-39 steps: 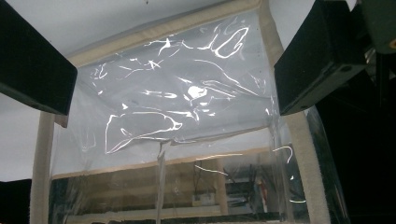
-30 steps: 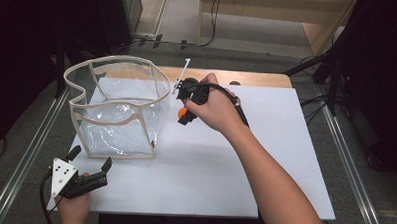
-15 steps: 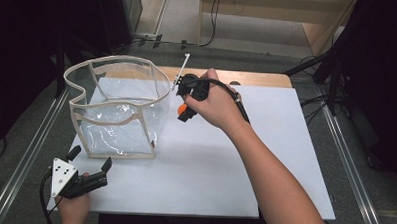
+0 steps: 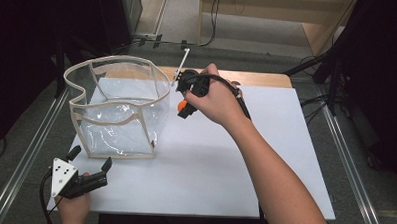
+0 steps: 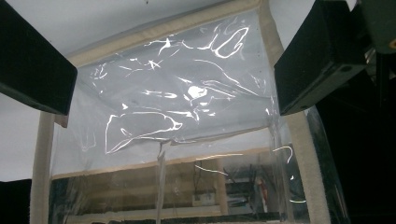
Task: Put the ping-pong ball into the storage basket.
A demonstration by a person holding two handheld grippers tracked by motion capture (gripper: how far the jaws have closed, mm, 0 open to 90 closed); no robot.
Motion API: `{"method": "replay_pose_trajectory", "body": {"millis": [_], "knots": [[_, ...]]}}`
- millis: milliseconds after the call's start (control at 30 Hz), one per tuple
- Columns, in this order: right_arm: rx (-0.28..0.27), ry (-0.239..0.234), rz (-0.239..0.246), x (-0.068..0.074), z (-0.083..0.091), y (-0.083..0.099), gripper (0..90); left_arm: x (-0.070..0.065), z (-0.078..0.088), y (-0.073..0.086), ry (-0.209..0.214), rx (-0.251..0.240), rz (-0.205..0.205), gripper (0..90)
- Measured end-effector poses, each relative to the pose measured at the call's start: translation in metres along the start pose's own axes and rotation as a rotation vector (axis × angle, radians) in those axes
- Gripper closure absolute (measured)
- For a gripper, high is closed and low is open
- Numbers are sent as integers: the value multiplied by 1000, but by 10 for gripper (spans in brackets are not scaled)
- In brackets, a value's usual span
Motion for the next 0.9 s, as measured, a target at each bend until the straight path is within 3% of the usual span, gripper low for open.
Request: {"method": "replay_pose_trajectory", "body": {"millis": [900], "knots": [[3,5,13,-2,16,-12,476,0,0,0,1,-1,4,0]]}}
Point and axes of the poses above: each handheld gripper's, and its own axes: z roughly backward along the jaws, y roughly out of its underside, x roughly to its left, the point moved 5 cm from there along -z, roughly forward along the jaws, and after that the axes turned 3 degrees about -y, right-handed, at the moved point
